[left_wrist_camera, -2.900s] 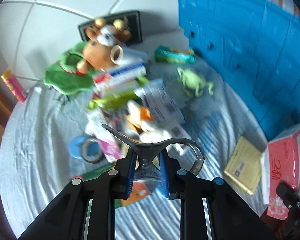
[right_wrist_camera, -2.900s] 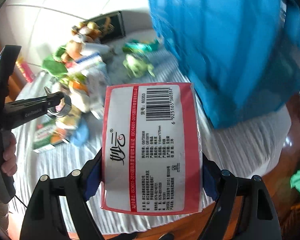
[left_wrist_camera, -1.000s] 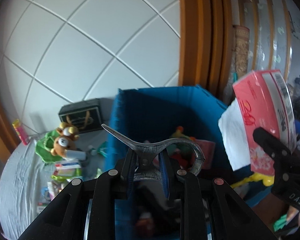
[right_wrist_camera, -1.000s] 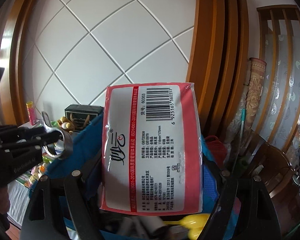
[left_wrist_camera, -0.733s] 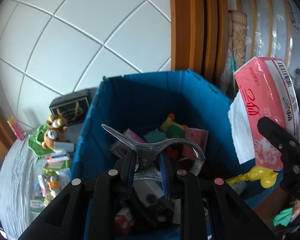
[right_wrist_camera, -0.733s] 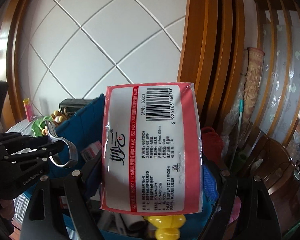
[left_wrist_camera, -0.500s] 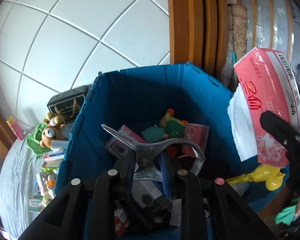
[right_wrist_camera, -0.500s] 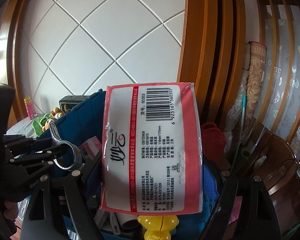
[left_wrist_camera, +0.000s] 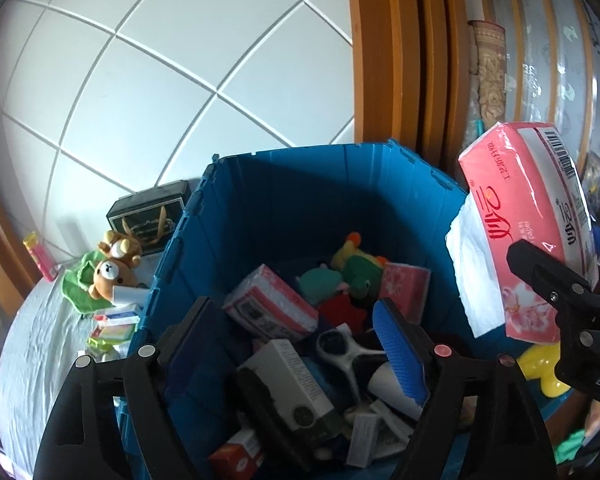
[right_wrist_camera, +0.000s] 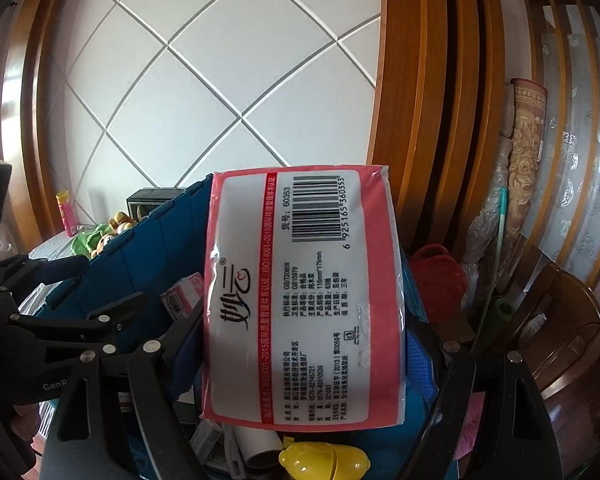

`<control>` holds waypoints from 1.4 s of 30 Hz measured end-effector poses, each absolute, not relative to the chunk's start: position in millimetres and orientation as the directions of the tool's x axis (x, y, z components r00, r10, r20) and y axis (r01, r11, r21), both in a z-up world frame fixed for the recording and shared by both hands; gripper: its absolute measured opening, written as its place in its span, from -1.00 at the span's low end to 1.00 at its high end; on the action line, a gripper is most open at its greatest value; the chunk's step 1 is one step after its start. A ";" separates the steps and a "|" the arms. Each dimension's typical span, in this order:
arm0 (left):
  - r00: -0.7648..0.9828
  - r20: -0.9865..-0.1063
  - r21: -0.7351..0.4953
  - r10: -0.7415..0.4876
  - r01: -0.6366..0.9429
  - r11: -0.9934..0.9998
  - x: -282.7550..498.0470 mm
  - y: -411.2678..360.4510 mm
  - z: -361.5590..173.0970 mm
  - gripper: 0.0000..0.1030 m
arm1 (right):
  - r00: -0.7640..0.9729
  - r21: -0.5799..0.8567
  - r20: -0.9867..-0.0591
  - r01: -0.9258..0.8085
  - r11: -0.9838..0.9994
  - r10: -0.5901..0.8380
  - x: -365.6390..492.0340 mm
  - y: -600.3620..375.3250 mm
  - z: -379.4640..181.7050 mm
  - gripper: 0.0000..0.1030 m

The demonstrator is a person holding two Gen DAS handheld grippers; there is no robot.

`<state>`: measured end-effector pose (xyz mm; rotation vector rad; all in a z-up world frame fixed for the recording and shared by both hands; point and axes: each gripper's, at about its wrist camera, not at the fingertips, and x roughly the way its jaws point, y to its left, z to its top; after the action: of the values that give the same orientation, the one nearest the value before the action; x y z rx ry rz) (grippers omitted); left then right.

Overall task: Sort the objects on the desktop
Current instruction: 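Carry the metal clip and white-red tissue pack over the blue bin, then open both tools to drop the clip and tissue pack into the bin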

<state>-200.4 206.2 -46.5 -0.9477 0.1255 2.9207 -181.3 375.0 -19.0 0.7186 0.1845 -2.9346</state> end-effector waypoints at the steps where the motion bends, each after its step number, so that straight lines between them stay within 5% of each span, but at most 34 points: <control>1: -0.807 -0.589 0.055 0.040 -0.089 -0.995 -200.0 206.0 -46.8 0.58 | -0.882 -0.090 -0.464 0.141 -0.986 -0.084 -181.5 375.3 -18.8 0.60; 7: -0.805 -0.593 0.056 0.031 -0.079 -0.995 -198.5 204.7 -49.1 0.60 | -0.878 -0.061 -0.468 0.148 -0.987 -0.102 -183.7 379.8 -20.0 0.72; 9: -0.804 -0.594 0.052 0.030 -0.076 -0.996 -198.4 203.5 -49.5 0.60 | -0.882 -0.061 -0.462 0.137 -0.989 -0.094 -182.5 380.6 -20.1 1.00; 42: -0.827 -0.561 0.011 0.035 -0.050 -0.999 -165.2 177.3 -42.6 0.66 | -0.882 -0.066 -0.461 0.143 -0.988 -0.096 -153.2 366.9 -21.8 1.00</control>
<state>-165.2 177.3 -42.6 -0.9085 0.0395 2.9602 -153.2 366.9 -21.8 0.7106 0.1484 -2.9296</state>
